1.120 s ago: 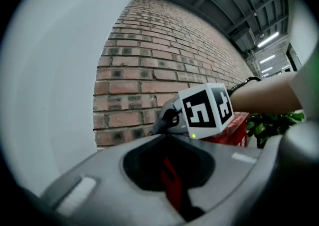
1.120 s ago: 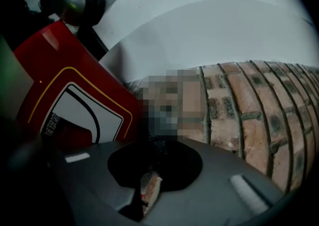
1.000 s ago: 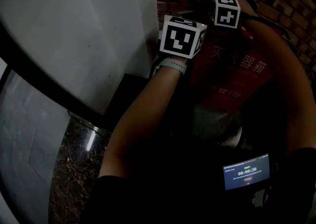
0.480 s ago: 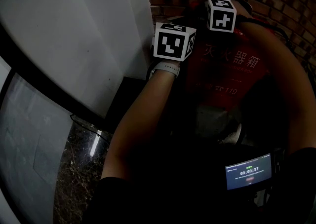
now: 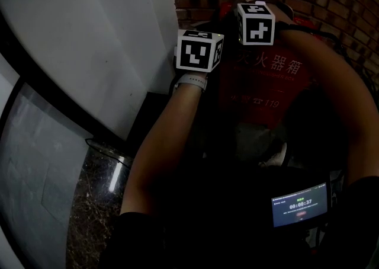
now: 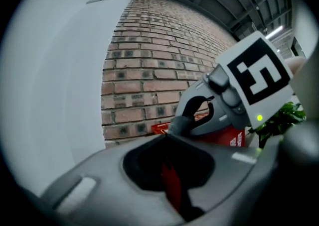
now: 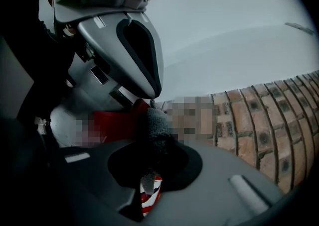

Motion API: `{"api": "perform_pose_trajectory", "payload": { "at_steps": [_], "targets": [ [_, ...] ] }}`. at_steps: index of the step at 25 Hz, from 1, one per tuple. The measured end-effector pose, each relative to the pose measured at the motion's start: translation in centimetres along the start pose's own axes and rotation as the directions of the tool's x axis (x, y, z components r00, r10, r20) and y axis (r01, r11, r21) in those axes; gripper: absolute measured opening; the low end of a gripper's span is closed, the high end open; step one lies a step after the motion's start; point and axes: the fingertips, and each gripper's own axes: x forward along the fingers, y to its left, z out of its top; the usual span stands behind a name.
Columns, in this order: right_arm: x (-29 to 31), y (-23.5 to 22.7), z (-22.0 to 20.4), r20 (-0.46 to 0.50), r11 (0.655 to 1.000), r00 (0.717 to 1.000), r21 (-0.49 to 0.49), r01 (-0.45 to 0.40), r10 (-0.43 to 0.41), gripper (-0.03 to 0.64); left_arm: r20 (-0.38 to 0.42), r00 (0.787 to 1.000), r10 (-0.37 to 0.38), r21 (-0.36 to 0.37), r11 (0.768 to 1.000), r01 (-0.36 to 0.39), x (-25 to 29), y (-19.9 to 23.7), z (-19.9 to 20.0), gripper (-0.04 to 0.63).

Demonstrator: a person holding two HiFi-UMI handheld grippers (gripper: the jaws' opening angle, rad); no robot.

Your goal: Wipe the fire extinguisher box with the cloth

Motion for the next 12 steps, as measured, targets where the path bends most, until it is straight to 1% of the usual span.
{"api": "perform_pose_trajectory", "payload": {
  "at_steps": [5,9,12],
  "targets": [
    [-1.7,1.5,1.1,0.011,1.000,1.000,-0.010,-0.013,0.014,0.023,-0.009,1.000,0.014,0.004,1.000,-0.014,-0.6,-0.4,-0.5,0.002],
    [-3.1,2.3,1.7,0.023,1.000,0.999,-0.004,-0.030,0.030,0.023,-0.006,1.000,0.010,0.013,1.000,-0.010,-1.2,-1.0,-0.1,0.002],
    [-4.0,2.4,1.6,0.018,1.000,1.000,-0.005,-0.025,0.025,0.025,0.002,1.000,0.005,0.016,1.000,-0.005,-1.5,-1.4,0.4,0.002]
  ]
}}
